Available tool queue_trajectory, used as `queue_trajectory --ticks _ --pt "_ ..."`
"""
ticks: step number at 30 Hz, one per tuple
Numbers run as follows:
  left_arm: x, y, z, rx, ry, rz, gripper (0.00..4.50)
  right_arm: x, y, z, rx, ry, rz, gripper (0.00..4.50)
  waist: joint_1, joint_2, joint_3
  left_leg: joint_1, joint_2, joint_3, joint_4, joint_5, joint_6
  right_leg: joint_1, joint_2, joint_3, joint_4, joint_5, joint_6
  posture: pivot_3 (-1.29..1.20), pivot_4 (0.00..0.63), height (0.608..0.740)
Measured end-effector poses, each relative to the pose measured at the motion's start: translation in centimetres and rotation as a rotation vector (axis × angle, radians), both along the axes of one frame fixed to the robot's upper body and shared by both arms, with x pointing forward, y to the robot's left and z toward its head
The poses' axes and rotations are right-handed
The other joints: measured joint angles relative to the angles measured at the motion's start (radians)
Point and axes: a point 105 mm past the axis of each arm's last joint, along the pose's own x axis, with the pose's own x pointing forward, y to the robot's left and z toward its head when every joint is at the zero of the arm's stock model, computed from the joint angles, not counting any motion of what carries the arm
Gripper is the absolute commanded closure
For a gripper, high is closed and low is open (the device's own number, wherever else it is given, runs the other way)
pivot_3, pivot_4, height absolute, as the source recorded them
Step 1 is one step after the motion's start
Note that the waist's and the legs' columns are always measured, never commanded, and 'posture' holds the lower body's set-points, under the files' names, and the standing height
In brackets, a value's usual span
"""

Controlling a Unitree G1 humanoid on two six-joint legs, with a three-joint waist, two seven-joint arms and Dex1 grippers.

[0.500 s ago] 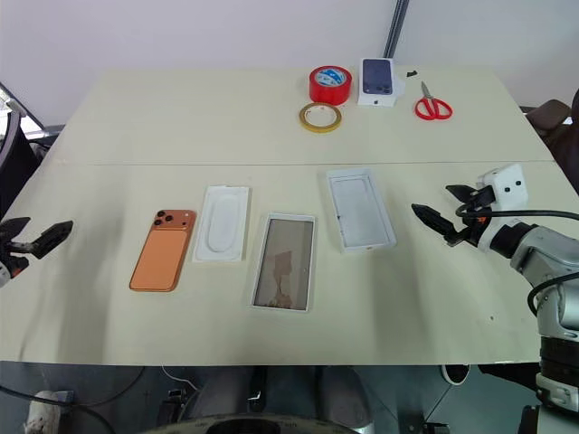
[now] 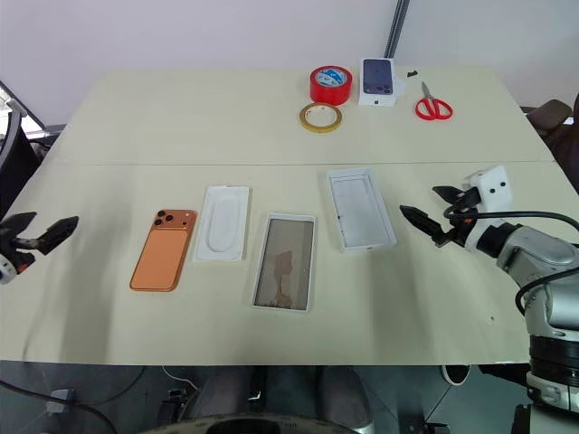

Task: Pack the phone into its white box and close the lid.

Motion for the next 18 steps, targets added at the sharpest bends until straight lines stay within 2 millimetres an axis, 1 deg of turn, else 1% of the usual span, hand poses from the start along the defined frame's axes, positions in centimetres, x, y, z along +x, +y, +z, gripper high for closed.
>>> queue_trajectory --ticks 2,5,7,9,11,14,16,18 --pt "0.5 -2.3 -0.5 -0.042 -0.001 -0.058 0.06 0.0 2.0 0.7 -0.023 -0.025 0.066 0.04 0.0 0.0 0.0 0.0 0.0 0.0 0.0 0.0 0.0 0.0 0.0 0.0 0.0 0.0 0.0 0.0 0.15 0.74" --pt "0.9 -5.9 -1.0 -0.086 0.016 -0.164 0.06 0.0 4.8 0.9 -0.041 -0.038 0.154 0.04 0.001 -0.001 -0.001 0.0 0.0 0.0 0.001 0.0 0.0 0.0 0.0 0.0 0.0 0.0 0.0 0.0 0.15 0.74" --pt "0.9 -7.9 -1.2 -0.124 0.028 -0.225 0.06 -0.3 6.6 0.3 -0.039 -0.028 0.213 0.04 0.001 -0.001 -0.001 0.0 0.0 0.0 0.001 0.0 0.0 0.0 0.0 0.0 0.0 0.0 0.0 0.0 0.15 0.74" --pt "0.8 -9.9 -1.4 -0.178 0.045 -0.275 0.06 -0.6 7.8 -0.3 -0.048 -0.008 0.257 0.04 0.002 -0.001 -0.001 0.0 0.0 0.0 0.001 0.0 0.0 0.0 0.0 0.0 0.0 0.0 0.0 0.0 0.15 0.74" --pt "0.6 -11.2 -1.5 -0.224 0.072 -0.309 0.06 -0.8 8.8 -0.8 -0.057 0.002 0.292 0.04 0.001 -0.001 -0.001 0.0 0.0 0.0 0.001 0.0 0.0 0.0 0.001 0.0 0.001 0.0 0.0 0.0 0.15 0.74" --pt "0.9 -13.3 -1.2 -0.278 0.098 -0.339 0.06 -1.4 10.7 -1.4 -0.061 0.011 0.362 0.04 0.003 -0.001 -0.001 0.0 0.0 -0.001 0.002 0.0 0.0 0.0 0.001 0.0 0.001 0.0 0.0 0.0 0.15 0.74" --pt "1.6 -14.4 -1.4 -0.315 0.133 -0.326 0.06 -1.6 11.4 -1.6 -0.068 0.012 0.382 0.04 0.004 -0.001 -0.001 0.0 0.0 -0.001 0.004 0.0 0.0 0.001 0.002 0.0 0.001 0.0 0.0 0.0 0.15 0.74" --pt "2.0 -15.0 -1.8 -0.318 0.183 -0.307 0.06 -1.6 11.6 -1.7 -0.067 0.012 0.387 0.04 0.004 -0.001 -0.001 -0.001 0.0 -0.002 0.006 0.0 0.0 0.002 0.002 0.0 0.002 0.0 0.0 0.0 0.15 0.74"
